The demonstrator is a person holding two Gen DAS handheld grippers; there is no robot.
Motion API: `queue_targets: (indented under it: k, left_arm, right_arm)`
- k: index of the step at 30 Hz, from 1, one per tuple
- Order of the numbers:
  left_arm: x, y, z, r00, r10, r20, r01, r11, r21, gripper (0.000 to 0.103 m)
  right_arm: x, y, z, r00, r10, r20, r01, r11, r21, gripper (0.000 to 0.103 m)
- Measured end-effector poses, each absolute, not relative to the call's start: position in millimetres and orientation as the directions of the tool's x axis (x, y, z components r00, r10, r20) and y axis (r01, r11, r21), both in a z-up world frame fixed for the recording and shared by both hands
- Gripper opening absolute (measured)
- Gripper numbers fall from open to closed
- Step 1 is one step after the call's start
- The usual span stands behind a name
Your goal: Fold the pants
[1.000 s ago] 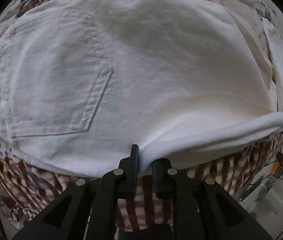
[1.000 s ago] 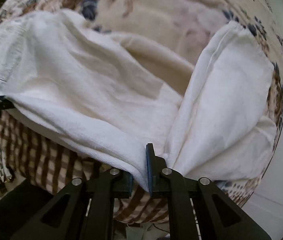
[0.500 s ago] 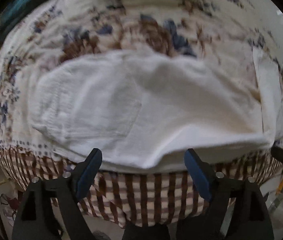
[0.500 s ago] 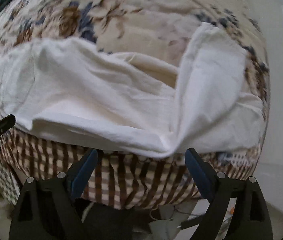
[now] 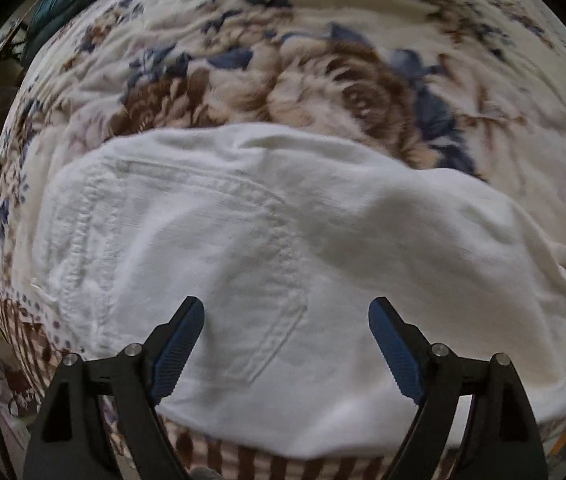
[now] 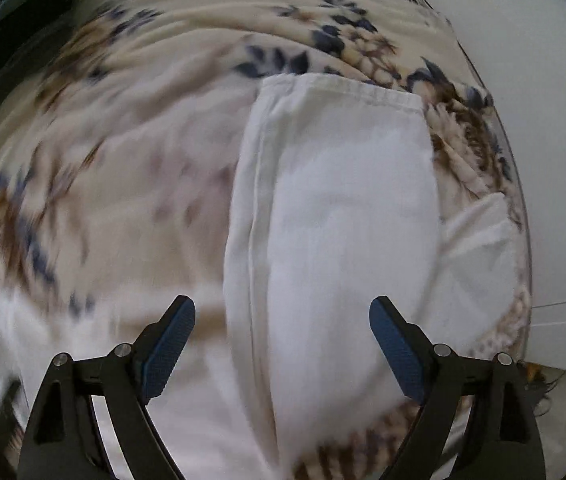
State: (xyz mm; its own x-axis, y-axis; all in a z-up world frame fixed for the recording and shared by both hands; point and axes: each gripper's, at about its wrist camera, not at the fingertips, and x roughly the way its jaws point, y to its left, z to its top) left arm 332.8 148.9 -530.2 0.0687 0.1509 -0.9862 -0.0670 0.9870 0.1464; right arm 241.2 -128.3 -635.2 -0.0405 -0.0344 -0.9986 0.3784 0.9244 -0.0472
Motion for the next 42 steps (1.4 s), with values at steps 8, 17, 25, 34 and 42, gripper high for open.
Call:
queue_targets:
  k: [8,17,25,34,42]
  left_arm:
    - [328,149,-551,0.055,0.194,-0.979,-0.077,0.979,0.190,0.084]
    - [317,140,-549,0.035,0.179,-0.983,-0.100,0.979,0.175,0.084]
    - [296,134,-540,0.042,0.162,-0.986,-0.132,0.979,0.155,0.084]
    - [267,117,-541,0.028,0.166,-0.986,-0.129,0.978,0.162,0.084]
    - [249,102,-537,0.029,0.167,-0.986,-0.132,0.978,0.162,0.084]
  right_arm:
    - [305,-109,-692,-0.075,-0.129,-0.989,0.301,0.942,-0.146,0.064]
    - [255,-178,-615,0.144,-0.142,-0.979,0.498,0.865,-0.053,0.006]
    - [104,-319,-597,0.233,-0.114,-0.966,0.816,0.563,0.131,0.006]
    - [3,-356,-710,0.306,0.240,-0.921,0.933,0.118,0.341,0.046]
    - [27,-362,-717,0.440,0.258,-0.860,0.880,0.067,0.470,0.061]
